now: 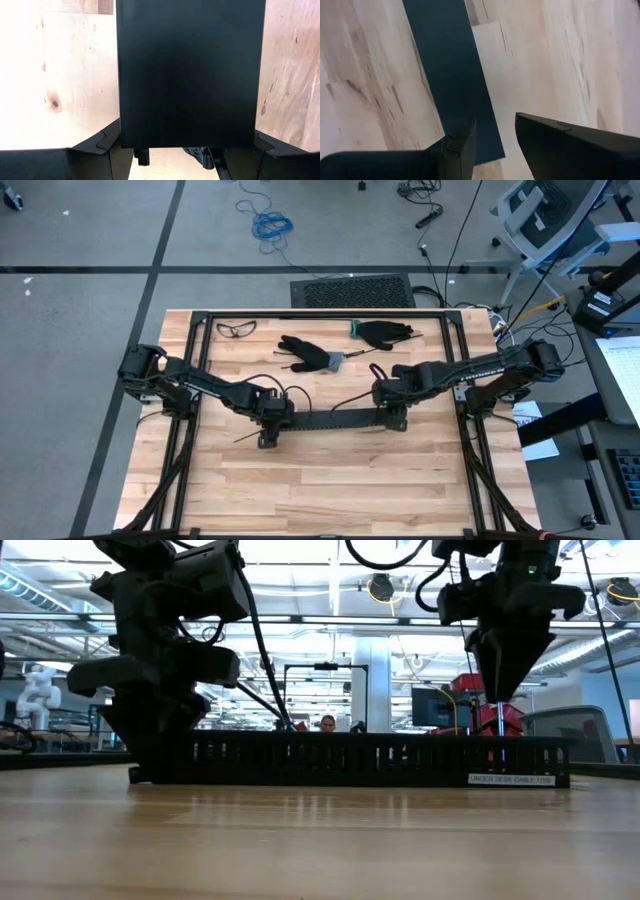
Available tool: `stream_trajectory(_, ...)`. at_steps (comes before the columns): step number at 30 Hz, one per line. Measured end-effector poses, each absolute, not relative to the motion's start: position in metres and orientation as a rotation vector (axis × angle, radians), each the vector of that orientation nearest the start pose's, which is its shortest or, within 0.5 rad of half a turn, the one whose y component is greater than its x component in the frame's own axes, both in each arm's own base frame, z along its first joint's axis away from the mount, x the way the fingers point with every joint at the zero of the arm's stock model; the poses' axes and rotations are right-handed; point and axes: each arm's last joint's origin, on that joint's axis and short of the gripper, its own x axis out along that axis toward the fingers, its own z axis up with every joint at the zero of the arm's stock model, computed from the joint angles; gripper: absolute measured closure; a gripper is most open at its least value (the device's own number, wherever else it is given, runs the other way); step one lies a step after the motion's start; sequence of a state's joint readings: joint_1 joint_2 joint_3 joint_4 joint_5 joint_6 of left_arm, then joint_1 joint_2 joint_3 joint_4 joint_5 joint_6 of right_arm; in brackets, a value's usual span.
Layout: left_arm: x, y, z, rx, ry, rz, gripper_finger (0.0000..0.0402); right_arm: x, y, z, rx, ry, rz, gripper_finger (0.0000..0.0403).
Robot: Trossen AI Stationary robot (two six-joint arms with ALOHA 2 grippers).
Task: Ziptie cables
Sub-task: Insert the black cover of the black cable duct
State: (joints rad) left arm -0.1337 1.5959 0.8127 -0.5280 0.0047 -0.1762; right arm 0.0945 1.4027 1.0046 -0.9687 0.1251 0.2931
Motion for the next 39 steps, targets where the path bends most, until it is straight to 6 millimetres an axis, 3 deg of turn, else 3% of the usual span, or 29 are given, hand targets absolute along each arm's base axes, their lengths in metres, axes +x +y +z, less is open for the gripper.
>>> stream_trajectory(16,0.267,-0.035,0.144,-0.054,1.294,0.008,0.0164,0.241,0.02,0.202,0.16,1.431,-0.232,0.0273)
stream_trajectory(22,0.267,-0.035,0.144,-0.053,1.294,0.007,0.0164,0.246,0.021,0.196,0.187,1.363,-0.229,0.0273)
stream_trajectory(31,0.267,-0.035,0.144,-0.053,1.294,0.003,0.0164,0.26,0.027,0.173,0.198,1.32,-0.204,0.0273)
stream_trajectory(39,0.267,-0.036,0.144,-0.052,1.294,0.0,0.0164,0.269,0.03,0.173,0.224,1.234,-0.206,0.0273)
